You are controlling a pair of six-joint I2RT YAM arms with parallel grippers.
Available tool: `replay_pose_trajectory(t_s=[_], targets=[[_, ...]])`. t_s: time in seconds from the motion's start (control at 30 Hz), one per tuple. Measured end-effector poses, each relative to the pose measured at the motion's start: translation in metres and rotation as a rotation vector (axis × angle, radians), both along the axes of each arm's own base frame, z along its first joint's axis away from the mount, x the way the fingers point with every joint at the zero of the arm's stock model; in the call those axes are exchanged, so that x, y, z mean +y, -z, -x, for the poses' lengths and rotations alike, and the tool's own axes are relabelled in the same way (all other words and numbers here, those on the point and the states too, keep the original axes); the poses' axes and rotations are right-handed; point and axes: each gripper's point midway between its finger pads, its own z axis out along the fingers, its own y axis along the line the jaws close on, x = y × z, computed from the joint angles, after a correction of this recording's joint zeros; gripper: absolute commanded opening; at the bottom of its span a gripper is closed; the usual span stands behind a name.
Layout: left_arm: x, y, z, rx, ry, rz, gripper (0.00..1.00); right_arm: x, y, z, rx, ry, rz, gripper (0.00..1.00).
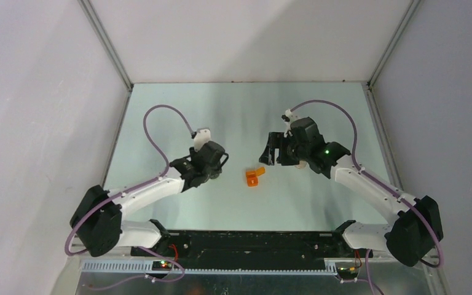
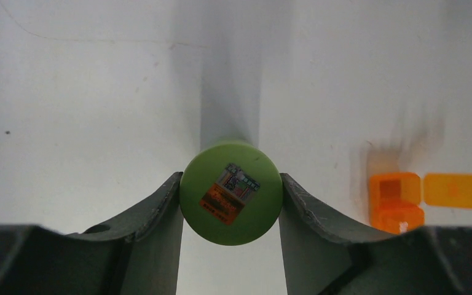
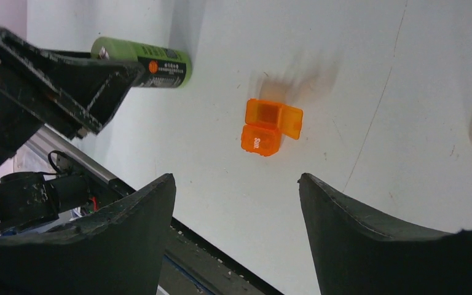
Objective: Sort the pills into containers
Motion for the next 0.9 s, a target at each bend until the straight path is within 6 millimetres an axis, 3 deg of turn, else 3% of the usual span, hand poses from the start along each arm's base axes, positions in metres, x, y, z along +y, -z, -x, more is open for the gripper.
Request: replay_pose_trajectory(t_s=[0.1,0.23,0.37,0.43,0.63,0.73,0.9], targets=[[-0.01,0.0,0.012,-0.015,0.028,0.01,0.38,0.003,0.002,0.002,-0.002,-0.003,0.011,0.78],[-0.013,-0.001,0.016,-0.024,0.03,0.014,0.67,0.013,0.01,0.005,-0.018,-0.014,0.051,0.81],[-0.005,-0.007,0.022,-0.025,0.013,0.009,0.85,0.031,0.023,0.014,-0.021,-0.056,0.091,0.83],[0.001,-0.018,0.024,-0.048,0.004,0.017,0.88,0.036,0.028,0.014,-0.022,-0.06,0.112,0.83],[0.021,-0.077,0.027,-0.192,-0.049,0.096,0.9,0.063,0.037,0.009,-0.039,-0.085,0.159,0.85],[0.04,-0.096,0.031,-0.247,-0.096,0.109,0.92,0.092,0.039,0.011,-0.051,-0.133,0.18,0.85],[0.08,-0.113,0.039,-0.312,-0.222,0.11,0.94,0.159,0.039,0.014,-0.094,-0.23,0.247,0.84]])
